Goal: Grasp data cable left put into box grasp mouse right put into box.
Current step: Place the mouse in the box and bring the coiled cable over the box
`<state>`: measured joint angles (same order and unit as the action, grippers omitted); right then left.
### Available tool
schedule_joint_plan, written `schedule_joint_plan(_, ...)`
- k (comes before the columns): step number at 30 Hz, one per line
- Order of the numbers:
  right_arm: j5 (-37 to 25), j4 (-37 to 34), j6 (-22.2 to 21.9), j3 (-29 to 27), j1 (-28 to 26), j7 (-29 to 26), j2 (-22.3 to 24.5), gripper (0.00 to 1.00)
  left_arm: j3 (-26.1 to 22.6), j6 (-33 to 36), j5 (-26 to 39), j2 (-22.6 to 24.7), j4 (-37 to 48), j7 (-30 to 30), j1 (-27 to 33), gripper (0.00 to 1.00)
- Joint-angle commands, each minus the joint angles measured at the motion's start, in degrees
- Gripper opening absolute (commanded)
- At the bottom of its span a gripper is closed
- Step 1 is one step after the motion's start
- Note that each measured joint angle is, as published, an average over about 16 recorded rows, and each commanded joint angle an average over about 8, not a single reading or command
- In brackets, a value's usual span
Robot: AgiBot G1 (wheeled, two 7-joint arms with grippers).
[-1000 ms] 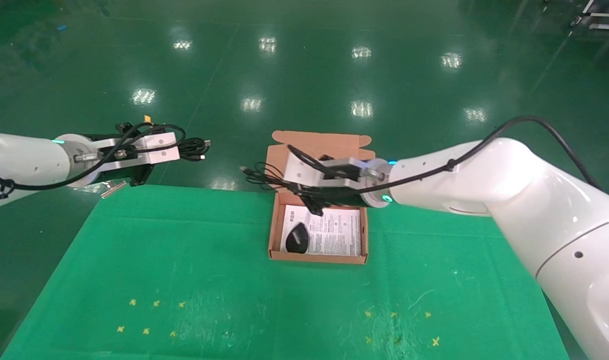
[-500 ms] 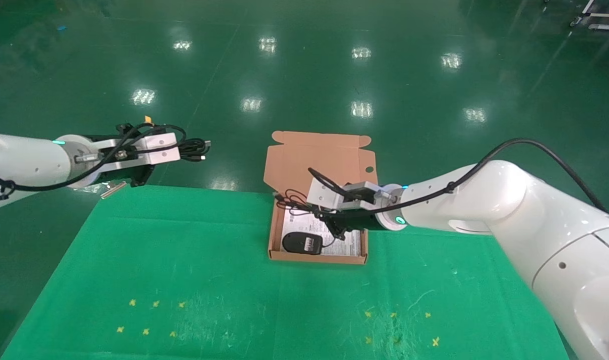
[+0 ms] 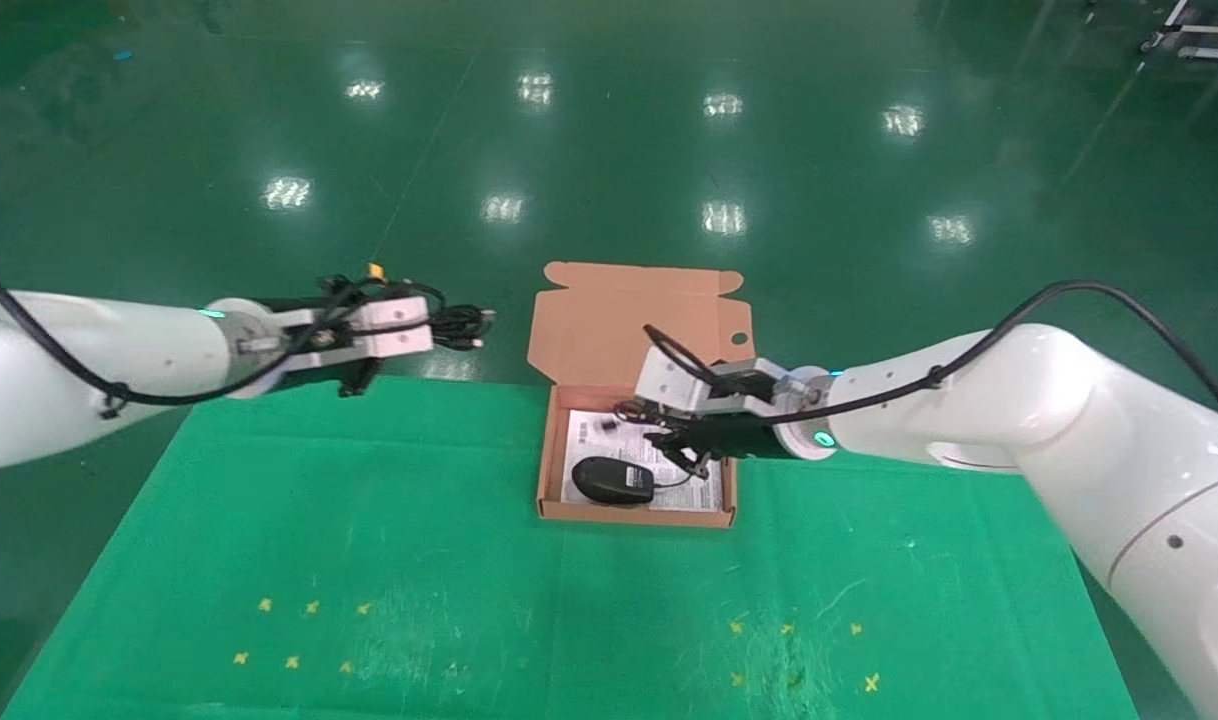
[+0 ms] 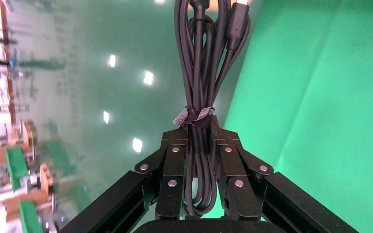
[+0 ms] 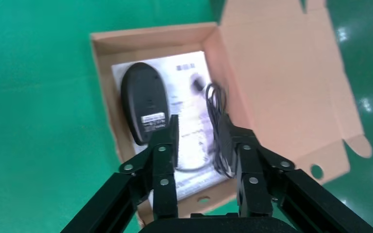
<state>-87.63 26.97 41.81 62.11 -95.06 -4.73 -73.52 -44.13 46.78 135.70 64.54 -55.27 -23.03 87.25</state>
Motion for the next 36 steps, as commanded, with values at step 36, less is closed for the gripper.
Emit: schedule_joint_plan(36, -4.75, 18.80, -1.89, 0.25, -1.76, -12.66, 21.66, 1.00, -20.41, -18.04, -38.47, 14.17, 19.14, 27.28, 0.24, 0.38)
